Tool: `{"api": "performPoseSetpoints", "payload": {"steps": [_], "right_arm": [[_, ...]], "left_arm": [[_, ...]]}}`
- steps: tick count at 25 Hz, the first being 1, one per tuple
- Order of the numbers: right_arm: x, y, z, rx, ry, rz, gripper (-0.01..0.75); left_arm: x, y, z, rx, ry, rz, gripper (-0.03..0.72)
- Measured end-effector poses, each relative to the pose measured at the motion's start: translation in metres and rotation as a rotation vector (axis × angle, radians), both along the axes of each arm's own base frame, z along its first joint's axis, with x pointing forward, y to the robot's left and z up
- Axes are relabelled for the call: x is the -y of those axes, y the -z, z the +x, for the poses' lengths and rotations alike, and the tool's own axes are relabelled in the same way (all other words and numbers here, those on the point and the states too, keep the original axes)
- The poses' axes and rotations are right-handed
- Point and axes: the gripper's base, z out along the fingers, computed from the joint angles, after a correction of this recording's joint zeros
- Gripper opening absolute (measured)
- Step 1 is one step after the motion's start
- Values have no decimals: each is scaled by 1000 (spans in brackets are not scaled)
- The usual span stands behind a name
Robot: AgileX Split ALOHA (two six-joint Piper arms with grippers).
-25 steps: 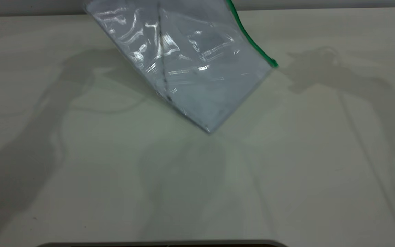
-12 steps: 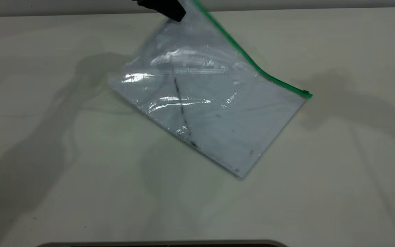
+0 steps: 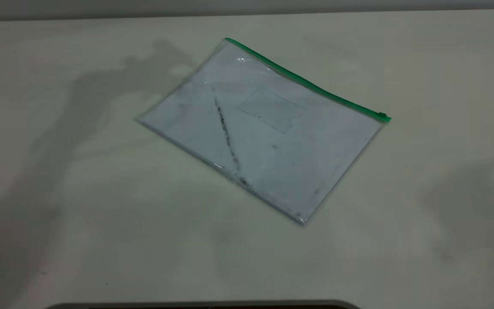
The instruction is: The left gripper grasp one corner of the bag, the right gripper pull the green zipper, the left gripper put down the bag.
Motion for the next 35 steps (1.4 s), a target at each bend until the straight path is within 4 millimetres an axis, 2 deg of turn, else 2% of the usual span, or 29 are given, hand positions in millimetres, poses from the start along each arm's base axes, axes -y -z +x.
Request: {"api": "performPoseSetpoints", "payload": {"steps": [3, 8, 10, 13, 16, 18, 21, 23, 29, 32, 35], "right_arm": [[7, 15, -30, -35, 88, -42, 494], [19, 61, -84, -109, 201, -132, 494], [23, 80, -104, -128, 257, -148, 494], [27, 109, -125, -143, 340, -138, 494], [28, 137, -139, -154, 396, -112, 494], [28, 150, -147, -148, 423, -93, 494], [28, 164, -152, -159, 448, -82, 494], [29, 164, -152, -159, 463, -79, 494], [25, 164, -152, -150, 397, -89, 494], [24, 164, -152, -149, 381, -93, 494], [24, 164, -152, -150, 390, -92, 494]], "left_arm": [[-11, -54, -18, 87, -110, 24, 504], [-28, -145, -64, 254, -232, -10, 505], [-33, -172, -86, 311, -245, -23, 503], [-42, -200, -121, 359, -255, -28, 503], [-51, -211, -158, 356, -262, -16, 500], [-55, -201, -179, 304, -259, 4, 499], [-61, -174, -210, 197, -267, 32, 499], [-66, -151, -233, 112, -285, 47, 499], [-81, -54, -308, -200, -347, 117, 499], [-91, -20, -346, -272, -376, 163, 499], [-102, 0, -377, -260, -426, 201, 499]]}}
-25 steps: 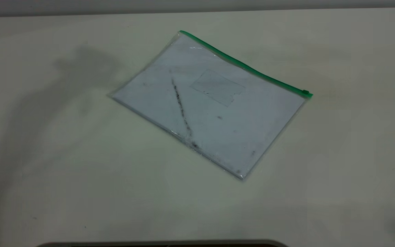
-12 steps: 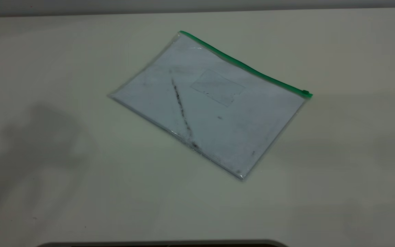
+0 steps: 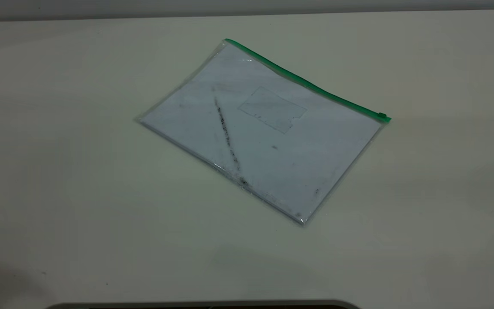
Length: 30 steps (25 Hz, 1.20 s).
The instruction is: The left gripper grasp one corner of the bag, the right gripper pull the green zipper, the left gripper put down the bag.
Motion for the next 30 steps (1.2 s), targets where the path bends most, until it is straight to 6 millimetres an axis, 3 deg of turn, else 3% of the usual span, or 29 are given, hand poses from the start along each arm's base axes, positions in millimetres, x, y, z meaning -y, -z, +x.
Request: {"api": "performPoseSetpoints", "payload": {"steps": [8, 17, 22, 30], "right_arm": [[0, 0, 0, 0, 2, 0, 494], [1, -2, -4, 31, 10, 5, 494], [6, -9, -26, 191, 73, 19, 494], [9, -13, -68, 463, 78, 47, 494]], "left_arm": [[-20, 12, -60, 237, -57, 13, 499], [-30, 12, -107, 585, -72, -73, 498], [-33, 13, -123, 702, -76, -104, 498], [-32, 14, -124, 708, -158, -74, 498]]}}
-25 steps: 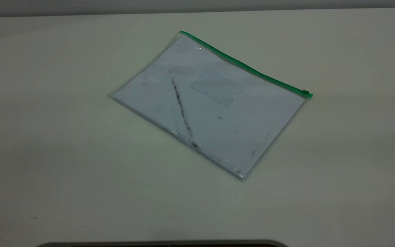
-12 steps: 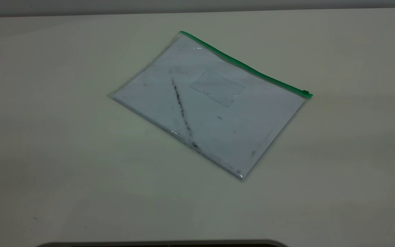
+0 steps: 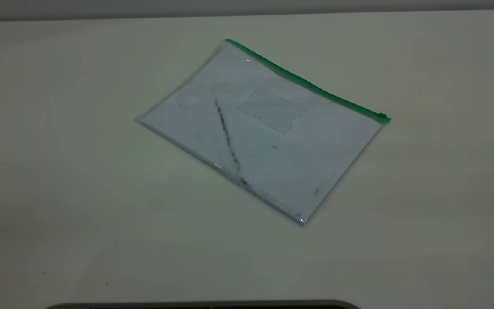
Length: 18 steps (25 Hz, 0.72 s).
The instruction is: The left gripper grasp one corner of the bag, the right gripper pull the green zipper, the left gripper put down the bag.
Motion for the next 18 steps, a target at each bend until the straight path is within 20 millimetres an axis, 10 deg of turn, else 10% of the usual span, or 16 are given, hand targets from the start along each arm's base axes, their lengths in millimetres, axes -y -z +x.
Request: {"api": "performPoseSetpoints", "payload": {"steps": [18], "right_arm": [[0, 0, -2, 7, -1, 1, 494]], "left_arm": [[1, 0, 0, 1, -67, 0, 498]]}}
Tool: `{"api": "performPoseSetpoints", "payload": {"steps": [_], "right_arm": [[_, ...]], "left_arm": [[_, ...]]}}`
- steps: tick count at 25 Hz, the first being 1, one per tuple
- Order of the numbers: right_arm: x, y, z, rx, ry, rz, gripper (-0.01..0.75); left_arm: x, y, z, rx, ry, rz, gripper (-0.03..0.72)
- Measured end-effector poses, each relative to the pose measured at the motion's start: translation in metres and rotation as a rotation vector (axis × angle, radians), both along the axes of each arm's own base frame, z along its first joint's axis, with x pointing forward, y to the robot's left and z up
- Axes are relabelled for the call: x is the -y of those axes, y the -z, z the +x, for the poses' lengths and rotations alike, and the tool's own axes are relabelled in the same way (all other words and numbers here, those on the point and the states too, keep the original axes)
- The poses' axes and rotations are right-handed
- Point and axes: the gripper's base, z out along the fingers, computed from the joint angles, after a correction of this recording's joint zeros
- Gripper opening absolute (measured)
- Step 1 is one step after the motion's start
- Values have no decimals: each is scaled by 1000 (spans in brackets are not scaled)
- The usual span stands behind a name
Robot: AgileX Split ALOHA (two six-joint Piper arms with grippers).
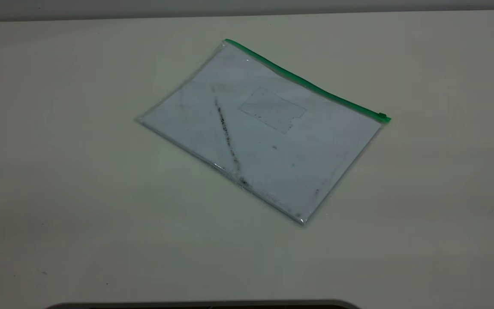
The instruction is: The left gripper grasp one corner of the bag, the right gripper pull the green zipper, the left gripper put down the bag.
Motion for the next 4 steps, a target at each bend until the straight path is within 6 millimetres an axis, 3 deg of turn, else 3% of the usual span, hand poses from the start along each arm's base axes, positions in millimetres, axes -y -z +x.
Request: {"api": "performPoseSetpoints", "payload": {"steps": [4], "right_arm": [[0, 0, 0, 0, 0, 0, 494]], "left_arm": [[0, 0, 0, 0, 0, 0, 498]]}}
